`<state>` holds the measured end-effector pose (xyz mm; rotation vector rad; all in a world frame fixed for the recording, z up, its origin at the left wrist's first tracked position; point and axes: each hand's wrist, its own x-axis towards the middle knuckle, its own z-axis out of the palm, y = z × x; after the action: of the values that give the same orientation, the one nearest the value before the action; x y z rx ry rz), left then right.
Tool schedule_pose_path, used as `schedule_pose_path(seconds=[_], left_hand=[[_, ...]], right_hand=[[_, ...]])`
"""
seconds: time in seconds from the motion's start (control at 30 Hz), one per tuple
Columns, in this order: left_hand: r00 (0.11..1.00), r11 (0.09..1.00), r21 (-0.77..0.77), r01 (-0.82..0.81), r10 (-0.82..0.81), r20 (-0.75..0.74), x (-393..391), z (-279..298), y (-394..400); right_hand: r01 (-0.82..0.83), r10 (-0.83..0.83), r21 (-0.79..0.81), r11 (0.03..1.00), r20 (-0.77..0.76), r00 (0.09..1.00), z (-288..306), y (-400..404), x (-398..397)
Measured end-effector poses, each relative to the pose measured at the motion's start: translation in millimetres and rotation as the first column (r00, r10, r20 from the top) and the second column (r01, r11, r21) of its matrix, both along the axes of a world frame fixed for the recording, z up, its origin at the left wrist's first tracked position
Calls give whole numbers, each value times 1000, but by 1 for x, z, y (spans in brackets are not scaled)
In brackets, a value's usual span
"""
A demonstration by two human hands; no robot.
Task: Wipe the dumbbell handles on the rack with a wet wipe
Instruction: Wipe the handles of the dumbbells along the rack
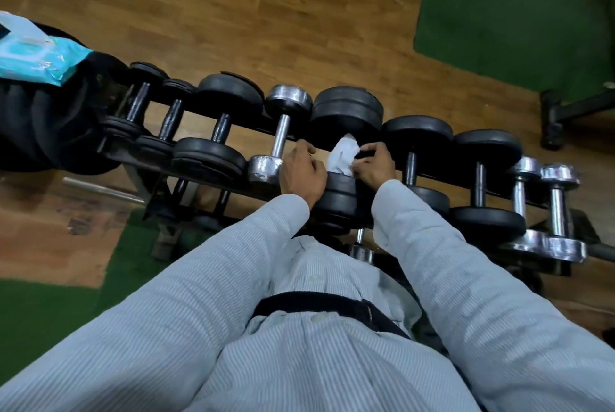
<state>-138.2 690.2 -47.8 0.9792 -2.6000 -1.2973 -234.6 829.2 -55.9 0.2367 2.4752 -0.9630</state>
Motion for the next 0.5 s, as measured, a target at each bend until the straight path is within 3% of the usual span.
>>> schedule_pose_path(seconds=[0.17, 0.3, 0.5], left_hand=[[987, 987, -25, -162, 162, 16, -3, -8, 24], [972, 970, -92, -225, 231, 53, -11, -14, 32], [926, 935, -132, -330, 348, 149, -24, -12, 35]], right_hand=[[-49, 51, 48, 998, -27, 998, -4, -4, 1], [-75, 51, 160, 984, 149, 987, -6, -11, -8], [-218, 144, 250, 943, 281, 949, -5, -23, -20]])
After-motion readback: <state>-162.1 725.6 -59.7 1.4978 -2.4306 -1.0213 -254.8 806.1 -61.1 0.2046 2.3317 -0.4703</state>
